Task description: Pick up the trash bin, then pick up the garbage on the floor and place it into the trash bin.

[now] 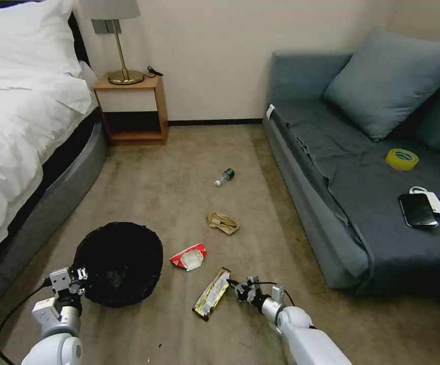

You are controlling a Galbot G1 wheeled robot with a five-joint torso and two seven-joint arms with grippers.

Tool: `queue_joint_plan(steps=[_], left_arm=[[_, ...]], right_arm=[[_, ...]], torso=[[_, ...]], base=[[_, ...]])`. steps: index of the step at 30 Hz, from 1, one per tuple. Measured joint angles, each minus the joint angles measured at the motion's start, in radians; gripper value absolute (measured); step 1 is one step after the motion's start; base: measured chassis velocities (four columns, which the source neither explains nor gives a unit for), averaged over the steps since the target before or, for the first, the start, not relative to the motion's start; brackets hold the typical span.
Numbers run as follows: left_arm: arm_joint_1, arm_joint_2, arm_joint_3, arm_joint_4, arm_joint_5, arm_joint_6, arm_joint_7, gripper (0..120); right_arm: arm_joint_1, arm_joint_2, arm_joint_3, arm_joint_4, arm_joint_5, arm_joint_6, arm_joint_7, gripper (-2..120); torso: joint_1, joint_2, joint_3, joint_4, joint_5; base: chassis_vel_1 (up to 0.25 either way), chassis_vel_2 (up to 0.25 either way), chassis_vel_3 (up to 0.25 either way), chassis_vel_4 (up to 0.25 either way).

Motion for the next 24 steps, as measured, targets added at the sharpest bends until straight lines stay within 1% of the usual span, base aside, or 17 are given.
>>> queue_joint_plan(steps=[2,3,5,7,8,12,13,16,17,19,21,22,24], left_arm=[[-0.006,0.003,0.012,-0.004,-0.001,0.010,-0.003,4],[-0.006,0.003,0.012,-0.004,-0.001,0.010,-0.003,4],[-0.013,0.005,0.027,-0.011,-0.002,0.024,-0.006,4],[-0.022,0.006,0.039,-0.016,-0.005,0.034,-0.011,4],[-0.022,0.006,0.039,-0.016,-0.005,0.034,-0.011,4],[-0.034,0.013,0.069,-0.025,-0.010,0.054,-0.029,4],[-0.034,0.013,0.069,-0.025,-0.010,0.054,-0.029,4],[-0.045,0.023,0.098,-0.031,-0.019,0.072,-0.050,4],[-0.045,0.023,0.098,-0.031,-0.019,0.072,-0.050,4],[-0.056,0.032,0.124,-0.032,-0.039,0.088,-0.067,4],[-0.056,0.032,0.124,-0.032,-0.039,0.088,-0.067,4],[-0.067,0.037,0.147,-0.031,-0.062,0.106,-0.081,4],[-0.091,0.040,0.177,-0.024,-0.077,0.124,-0.098,4]], right_arm=[[0.000,-0.016,-0.004,0.050,0.026,-0.011,0.013,0],[0.000,-0.016,-0.004,0.050,0.026,-0.011,0.013,0],[-0.004,-0.038,-0.005,0.116,0.052,-0.026,0.028,0],[-0.010,-0.055,-0.005,0.188,0.084,-0.044,0.045,0],[-0.010,-0.055,-0.005,0.188,0.084,-0.044,0.045,0],[-0.028,-0.093,-0.003,0.320,0.134,-0.067,0.082,0],[-0.028,-0.093,-0.003,0.320,0.134,-0.067,0.082,0],[-0.036,-0.116,0.024,0.415,0.160,-0.074,0.092,0],[-0.036,-0.116,0.024,0.415,0.160,-0.074,0.092,0],[-0.036,-0.137,0.047,0.505,0.198,-0.087,0.097,0],[-0.036,-0.137,0.047,0.505,0.198,-0.087,0.097,0],[-0.030,-0.162,0.054,0.579,0.235,-0.102,0.109,0],[-0.018,-0.202,0.056,0.669,0.283,-0.122,0.125,0]], torso=[[0.000,0.000,0.000,0.0000,0.0001],[0.000,0.000,0.000,0.0000,0.0001],[0.000,0.000,0.000,-0.0002,-0.0004],[0.000,0.000,0.000,-0.0002,-0.0001],[0.000,0.000,0.000,-0.0002,-0.0001],[0.000,0.000,0.000,0.0000,0.0002],[0.000,0.000,0.000,0.0000,0.0002],[0.000,0.000,0.000,-0.0002,0.0005],[0.000,0.000,0.000,-0.0002,0.0005],[0.000,0.000,0.000,-0.0001,-0.0001],[0.000,0.000,0.000,-0.0001,-0.0001],[0.000,0.000,0.000,0.0001,0.0004],[0.000,0.000,0.000,0.0000,0.0001]], base=[[0.000,0.000,0.000,0.000],[0.000,0.000,0.000,0.000],[0.000,0.000,0.000,0.000],[0.000,0.000,0.000,0.000],[0.000,0.000,0.000,0.000],[0.000,0.000,0.000,0.000],[0.000,0.000,0.000,0.000],[0.000,0.000,0.000,0.000],[0.000,0.000,0.000,0.000],[0.000,0.000,0.000,0.000],[0.000,0.000,0.000,0.000],[0.000,0.000,0.000,0.000],[0.000,0.000,0.000,0.000]])
